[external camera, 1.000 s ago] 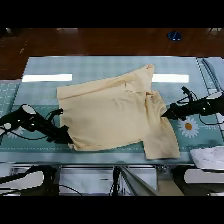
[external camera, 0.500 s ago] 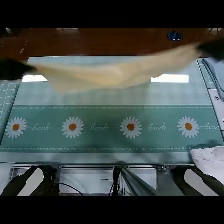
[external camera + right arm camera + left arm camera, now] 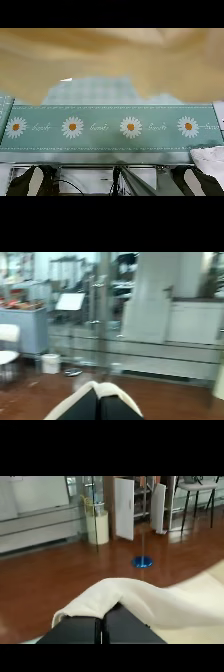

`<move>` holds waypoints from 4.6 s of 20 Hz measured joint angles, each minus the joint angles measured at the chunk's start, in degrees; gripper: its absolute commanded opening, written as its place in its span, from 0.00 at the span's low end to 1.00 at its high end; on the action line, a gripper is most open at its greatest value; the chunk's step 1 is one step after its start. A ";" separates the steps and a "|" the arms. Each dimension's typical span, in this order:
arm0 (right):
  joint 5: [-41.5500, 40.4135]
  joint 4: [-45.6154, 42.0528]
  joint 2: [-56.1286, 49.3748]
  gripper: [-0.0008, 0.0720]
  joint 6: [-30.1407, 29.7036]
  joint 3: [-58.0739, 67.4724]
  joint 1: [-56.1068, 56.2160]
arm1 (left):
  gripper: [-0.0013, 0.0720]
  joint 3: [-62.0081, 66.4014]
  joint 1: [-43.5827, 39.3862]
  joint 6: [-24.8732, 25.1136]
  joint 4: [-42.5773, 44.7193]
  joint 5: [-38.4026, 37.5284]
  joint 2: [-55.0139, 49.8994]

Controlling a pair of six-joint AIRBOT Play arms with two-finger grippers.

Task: Fold the shirts.

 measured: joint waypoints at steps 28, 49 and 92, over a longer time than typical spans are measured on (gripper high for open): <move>-17.46 -21.59 -35.63 0.04 -1.88 -45.64 21.33 | 0.05 -57.53 -10.93 22.84 8.39 20.06 -32.81; -38.40 -23.17 -45.13 0.04 -4.31 -45.83 21.75 | 0.06 -50.77 -13.94 42.73 -0.72 34.05 -48.85; 6.62 -26.60 -31.12 0.68 -8.09 -58.49 2.82 | 0.85 -81.44 5.81 20.68 21.16 -0.02 -34.34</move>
